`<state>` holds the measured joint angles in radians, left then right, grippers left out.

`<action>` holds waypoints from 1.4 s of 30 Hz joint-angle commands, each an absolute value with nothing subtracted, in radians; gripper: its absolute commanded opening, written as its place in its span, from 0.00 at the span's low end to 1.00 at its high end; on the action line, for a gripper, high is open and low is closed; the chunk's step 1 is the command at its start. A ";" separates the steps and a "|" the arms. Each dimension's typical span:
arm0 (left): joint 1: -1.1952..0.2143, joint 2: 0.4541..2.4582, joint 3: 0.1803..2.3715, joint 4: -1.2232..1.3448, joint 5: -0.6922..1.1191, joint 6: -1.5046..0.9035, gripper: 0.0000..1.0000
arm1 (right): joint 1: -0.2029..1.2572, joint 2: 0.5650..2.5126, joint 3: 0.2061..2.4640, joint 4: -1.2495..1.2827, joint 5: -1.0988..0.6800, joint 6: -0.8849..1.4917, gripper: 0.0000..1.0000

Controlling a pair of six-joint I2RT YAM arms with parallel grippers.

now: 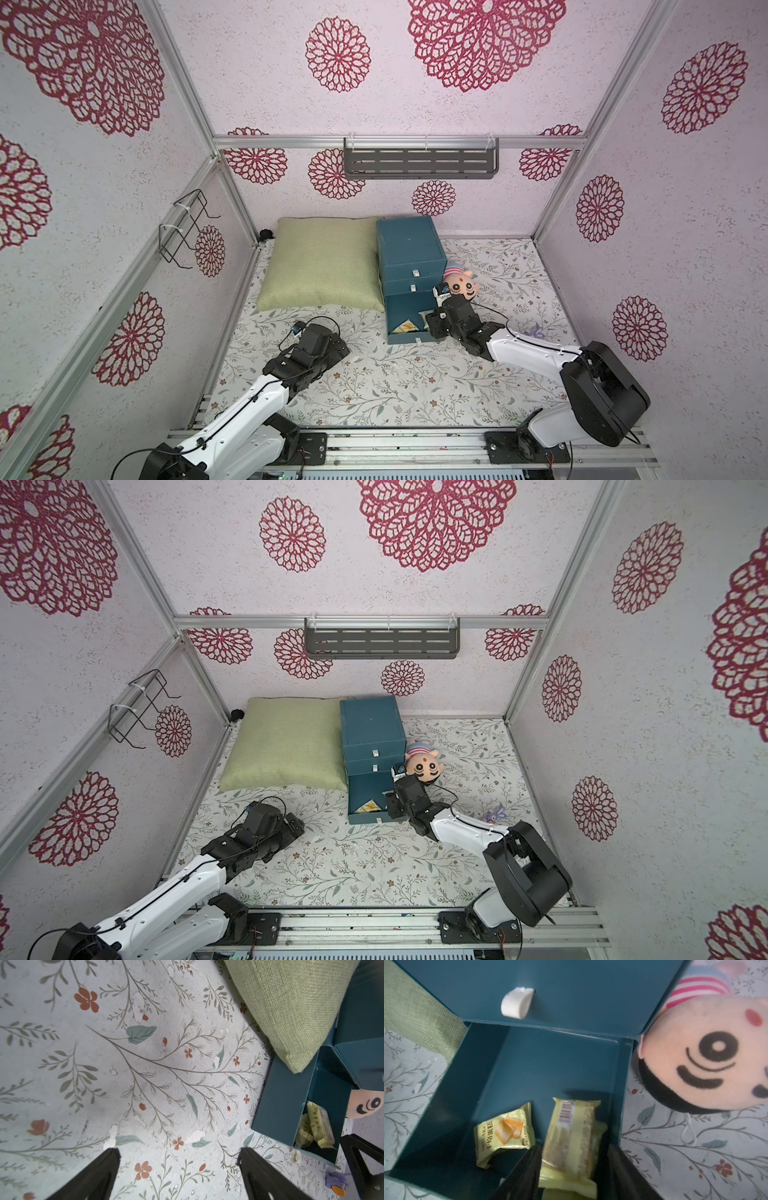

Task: Place the cookies into the drawer by color
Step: Place the cookie in the drawer, then close the drawer in the storage box.

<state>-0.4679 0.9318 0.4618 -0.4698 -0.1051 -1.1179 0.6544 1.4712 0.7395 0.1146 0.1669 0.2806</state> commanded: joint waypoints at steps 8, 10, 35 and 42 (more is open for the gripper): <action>-0.460 0.926 0.502 -0.443 -0.079 -1.075 0.97 | 0.644 1.359 0.745 0.111 0.086 0.308 0.72; -0.459 0.937 0.528 -0.442 -0.073 -1.060 0.97 | 0.644 1.326 0.727 0.107 0.067 0.316 0.73; -0.393 1.533 1.496 -0.762 0.162 -0.743 0.97 | 0.694 0.839 0.297 0.175 -0.191 0.506 0.99; -0.352 1.800 1.839 -0.897 0.262 -0.698 0.97 | 0.854 0.910 0.261 0.243 -0.086 0.517 0.99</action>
